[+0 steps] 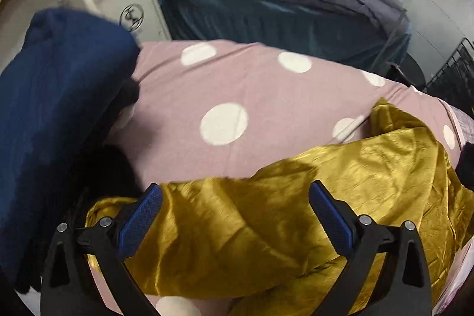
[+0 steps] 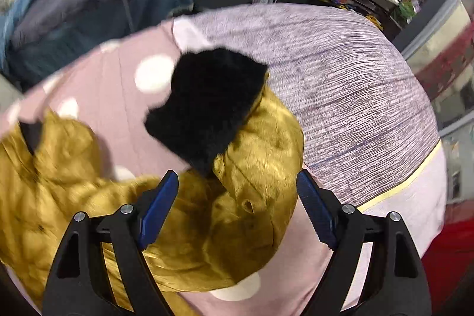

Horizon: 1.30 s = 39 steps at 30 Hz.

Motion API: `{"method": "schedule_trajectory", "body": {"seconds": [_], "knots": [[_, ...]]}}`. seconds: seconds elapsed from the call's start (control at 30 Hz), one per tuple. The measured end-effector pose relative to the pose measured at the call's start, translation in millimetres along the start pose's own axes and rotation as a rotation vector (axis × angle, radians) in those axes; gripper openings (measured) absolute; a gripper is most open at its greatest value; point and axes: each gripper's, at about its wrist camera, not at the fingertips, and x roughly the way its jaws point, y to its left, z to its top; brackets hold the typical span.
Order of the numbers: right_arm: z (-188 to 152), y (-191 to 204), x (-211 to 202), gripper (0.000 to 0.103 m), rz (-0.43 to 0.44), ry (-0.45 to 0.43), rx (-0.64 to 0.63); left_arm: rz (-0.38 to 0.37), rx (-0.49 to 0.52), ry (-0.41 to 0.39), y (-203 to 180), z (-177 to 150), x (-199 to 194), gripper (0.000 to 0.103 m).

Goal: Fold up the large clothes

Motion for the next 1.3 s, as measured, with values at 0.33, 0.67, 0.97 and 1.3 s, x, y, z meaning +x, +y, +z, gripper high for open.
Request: {"method": "schedule_trajectory", "body": {"seconds": [0.33,0.67,0.97,1.3], "knots": [[6.8,-21.7,3.1,0.009,-0.074,-0.085,-0.068,-0.01,0.021,0.034,-1.9,-14.1,-8.7,0.096],[1.2,-235.2,-41.4,0.007,0.029,-0.212,0.507,-0.016,0.0,0.018,-5.3,-15.2,-22.8,0.096],[-124.1,-299.5,69.7,0.031,0.323,0.024,1.107,-0.028,-0.153,0.058,32.6,-34.8,-26.8,0.096],[-105.2,-226.3,34.1,0.091,0.295,0.097,0.965,0.015,-0.456,0.105,119.7,-83.3,-20.1,0.096]]}}
